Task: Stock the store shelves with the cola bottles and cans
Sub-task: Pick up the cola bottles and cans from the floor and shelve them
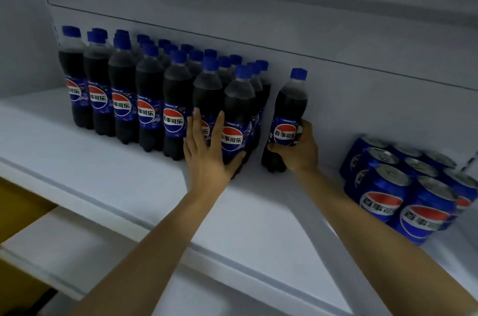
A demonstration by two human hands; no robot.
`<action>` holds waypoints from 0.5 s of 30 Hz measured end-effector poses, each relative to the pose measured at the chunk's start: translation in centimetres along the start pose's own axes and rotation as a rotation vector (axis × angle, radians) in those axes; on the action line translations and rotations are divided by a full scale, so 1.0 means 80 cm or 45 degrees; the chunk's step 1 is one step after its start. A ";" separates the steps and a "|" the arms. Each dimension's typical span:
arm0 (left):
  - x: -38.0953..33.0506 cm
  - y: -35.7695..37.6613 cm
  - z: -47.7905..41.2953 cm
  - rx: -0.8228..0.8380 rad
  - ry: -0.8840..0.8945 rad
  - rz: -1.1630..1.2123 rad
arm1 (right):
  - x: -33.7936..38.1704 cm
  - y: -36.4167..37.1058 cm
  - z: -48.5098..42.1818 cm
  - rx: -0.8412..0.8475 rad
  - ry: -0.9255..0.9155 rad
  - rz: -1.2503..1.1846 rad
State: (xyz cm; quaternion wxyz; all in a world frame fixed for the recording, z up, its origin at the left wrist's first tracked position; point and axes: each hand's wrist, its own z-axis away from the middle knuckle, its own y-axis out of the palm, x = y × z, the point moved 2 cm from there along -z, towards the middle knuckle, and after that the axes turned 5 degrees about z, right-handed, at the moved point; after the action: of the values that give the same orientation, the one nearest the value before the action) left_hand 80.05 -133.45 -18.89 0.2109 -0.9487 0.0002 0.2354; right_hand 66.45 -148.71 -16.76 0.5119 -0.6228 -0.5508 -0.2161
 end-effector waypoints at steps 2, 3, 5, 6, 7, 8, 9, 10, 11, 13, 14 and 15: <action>0.009 0.005 -0.002 -0.043 0.022 0.046 | -0.006 0.009 -0.012 0.003 -0.014 0.010; 0.012 0.007 -0.002 -0.055 0.022 0.063 | -0.009 0.013 -0.016 -0.002 -0.018 0.010; 0.018 0.010 -0.003 -0.074 0.018 0.083 | -0.013 0.020 -0.025 -0.021 -0.027 -0.011; 0.020 0.012 -0.003 -0.081 0.019 0.085 | -0.015 0.024 -0.029 -0.026 -0.026 -0.029; 0.021 0.013 -0.003 -0.087 0.021 0.086 | -0.016 0.028 -0.033 -0.024 -0.024 -0.043; 0.022 0.015 -0.003 -0.095 0.026 0.088 | -0.017 0.032 -0.036 -0.021 -0.026 -0.048; 0.023 0.015 -0.003 -0.102 0.031 0.093 | -0.017 0.035 -0.040 -0.023 -0.032 -0.045; 0.023 0.016 -0.004 -0.108 0.031 0.100 | -0.018 0.039 -0.042 -0.031 -0.036 -0.037; 0.024 0.016 -0.004 -0.113 0.031 0.108 | -0.018 0.042 -0.044 -0.043 -0.036 -0.033; 0.025 0.016 -0.004 -0.125 0.027 0.125 | -0.019 0.048 -0.047 -0.068 -0.038 -0.040; 0.026 0.016 -0.004 -0.131 0.029 0.133 | -0.021 0.049 -0.048 -0.080 -0.043 -0.046; 0.026 0.017 -0.004 -0.136 0.033 0.137 | -0.023 0.050 -0.048 -0.092 -0.051 -0.047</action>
State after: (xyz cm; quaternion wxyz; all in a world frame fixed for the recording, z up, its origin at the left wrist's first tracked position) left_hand 81.92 -134.56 -20.13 0.1472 -0.9602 0.0416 0.2337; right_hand 70.69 -152.41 -18.39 0.4741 -0.6347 -0.5641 -0.2327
